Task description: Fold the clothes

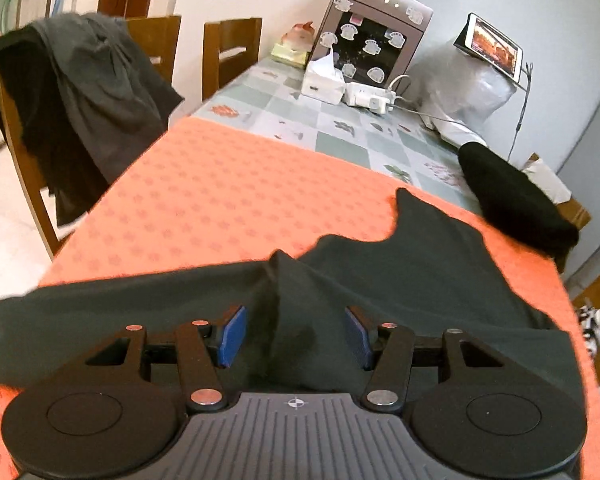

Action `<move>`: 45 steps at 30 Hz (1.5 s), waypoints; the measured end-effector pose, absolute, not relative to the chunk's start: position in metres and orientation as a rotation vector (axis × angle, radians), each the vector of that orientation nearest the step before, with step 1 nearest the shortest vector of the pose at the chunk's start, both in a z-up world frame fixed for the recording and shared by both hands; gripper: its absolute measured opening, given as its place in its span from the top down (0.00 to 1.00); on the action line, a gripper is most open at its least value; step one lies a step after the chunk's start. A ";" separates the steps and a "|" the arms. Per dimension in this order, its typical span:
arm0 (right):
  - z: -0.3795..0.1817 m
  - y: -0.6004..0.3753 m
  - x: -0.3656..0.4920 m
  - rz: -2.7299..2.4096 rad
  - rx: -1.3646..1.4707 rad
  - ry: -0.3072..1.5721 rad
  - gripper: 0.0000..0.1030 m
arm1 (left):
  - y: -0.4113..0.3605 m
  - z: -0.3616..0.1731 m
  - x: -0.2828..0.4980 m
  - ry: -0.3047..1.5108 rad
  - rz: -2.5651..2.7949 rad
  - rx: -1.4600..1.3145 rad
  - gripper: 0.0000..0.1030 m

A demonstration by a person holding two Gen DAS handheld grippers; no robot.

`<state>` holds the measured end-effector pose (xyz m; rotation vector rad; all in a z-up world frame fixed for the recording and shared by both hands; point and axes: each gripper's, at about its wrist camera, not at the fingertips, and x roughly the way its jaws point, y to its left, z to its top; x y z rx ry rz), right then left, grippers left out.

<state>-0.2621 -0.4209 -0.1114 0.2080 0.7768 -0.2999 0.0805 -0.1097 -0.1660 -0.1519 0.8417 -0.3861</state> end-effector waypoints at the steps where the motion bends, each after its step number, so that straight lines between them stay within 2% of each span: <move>1: -0.112 -0.421 -0.263 -0.302 0.209 0.780 0.79 | -0.111 -0.170 0.083 0.857 -0.383 -0.149 0.45; 3: -0.112 -0.421 -0.264 -0.304 0.212 0.787 0.79 | -0.113 -0.177 0.087 0.886 -0.387 -0.146 0.48; 4: -0.113 -0.421 -0.264 -0.304 0.212 0.791 0.79 | -0.113 -0.177 0.087 0.890 -0.392 -0.137 0.55; 5: -0.113 -0.421 -0.264 -0.303 0.210 0.795 0.79 | -0.113 -0.177 0.086 0.894 -0.397 -0.127 0.78; 6: -0.114 -0.422 -0.264 -0.302 0.209 0.799 0.79 | -0.112 -0.177 0.085 0.897 -0.402 -0.116 0.94; 11: -0.115 -0.423 -0.261 -0.290 0.206 0.805 0.79 | -0.096 -0.154 0.075 0.895 -0.415 -0.199 0.95; 13: -0.116 -0.423 -0.258 -0.280 0.202 0.806 0.79 | -0.095 -0.159 0.077 0.917 -0.400 -0.182 0.92; 16: -0.116 -0.423 -0.254 -0.265 0.197 0.808 0.79 | -0.089 -0.168 0.081 0.951 -0.366 -0.204 0.75; 18: -0.117 -0.423 -0.251 -0.255 0.193 0.809 0.79 | -0.083 -0.173 0.081 0.962 -0.341 -0.241 0.57; 20: -0.115 -0.422 -0.250 -0.252 0.179 0.805 0.78 | -0.076 -0.174 0.078 0.963 -0.324 -0.286 0.47; 21: -0.114 -0.423 -0.251 -0.255 0.179 0.806 0.77 | -0.073 -0.174 0.077 0.966 -0.318 -0.309 0.46; 34: -0.119 -0.432 -0.262 -0.296 0.204 0.812 0.76 | -0.072 -0.184 0.085 1.057 -0.227 -0.532 0.47; 41: -0.124 -0.436 -0.265 -0.311 0.226 0.808 0.74 | -0.098 -0.178 0.079 1.049 -0.220 -0.432 0.48; 43: -0.125 -0.437 -0.265 -0.315 0.229 0.807 0.74 | -0.105 -0.176 0.078 1.046 -0.218 -0.403 0.71; 45: -0.126 -0.438 -0.266 -0.320 0.230 0.806 0.74 | -0.111 -0.172 0.076 1.026 -0.214 -0.373 0.77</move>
